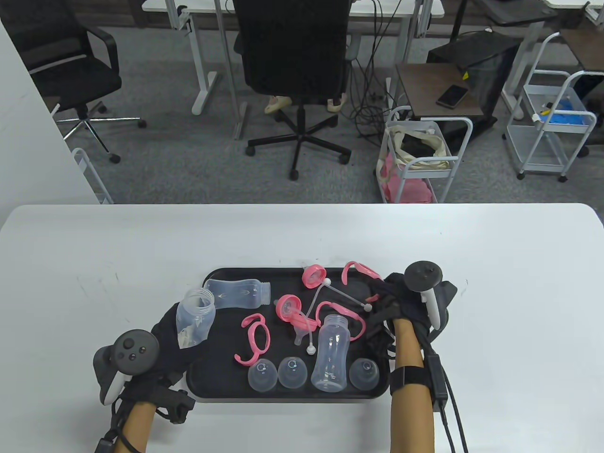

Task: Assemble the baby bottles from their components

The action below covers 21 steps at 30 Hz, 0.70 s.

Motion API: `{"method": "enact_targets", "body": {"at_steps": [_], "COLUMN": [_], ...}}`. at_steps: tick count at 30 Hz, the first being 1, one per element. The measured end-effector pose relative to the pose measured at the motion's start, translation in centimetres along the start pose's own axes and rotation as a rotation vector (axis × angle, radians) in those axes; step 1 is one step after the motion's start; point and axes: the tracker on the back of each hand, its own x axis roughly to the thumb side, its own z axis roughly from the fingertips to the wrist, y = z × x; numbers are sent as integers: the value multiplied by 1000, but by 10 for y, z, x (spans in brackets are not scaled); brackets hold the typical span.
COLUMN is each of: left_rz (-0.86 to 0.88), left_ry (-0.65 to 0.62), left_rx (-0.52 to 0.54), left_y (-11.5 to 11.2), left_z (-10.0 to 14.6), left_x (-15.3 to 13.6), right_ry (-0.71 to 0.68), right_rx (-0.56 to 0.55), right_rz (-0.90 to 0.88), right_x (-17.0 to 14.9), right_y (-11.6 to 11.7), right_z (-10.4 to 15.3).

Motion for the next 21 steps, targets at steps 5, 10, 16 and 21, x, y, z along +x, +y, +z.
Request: {"method": "enact_targets", "body": {"at_steps": [5,10,16,21], "left_rz": [-1,-4,-9,-2], "left_ry": [-2,-19,-43,-67], "left_rx": [-3,-13,-25,-47], "left_y": [-1,-2,-5,-9], "left_z": [0,1,2,4], "left_x": [0,2,6,9], "right_ry": [-16,-56,-150,-258], "right_rx": [-24,-49,-74,-78], "right_rz": [-63,-137,-229,-282], "right_x": [-1,1,11,28], "right_y": [-15,-34,-52,-61], "right_z": [9,24,49,77]}}
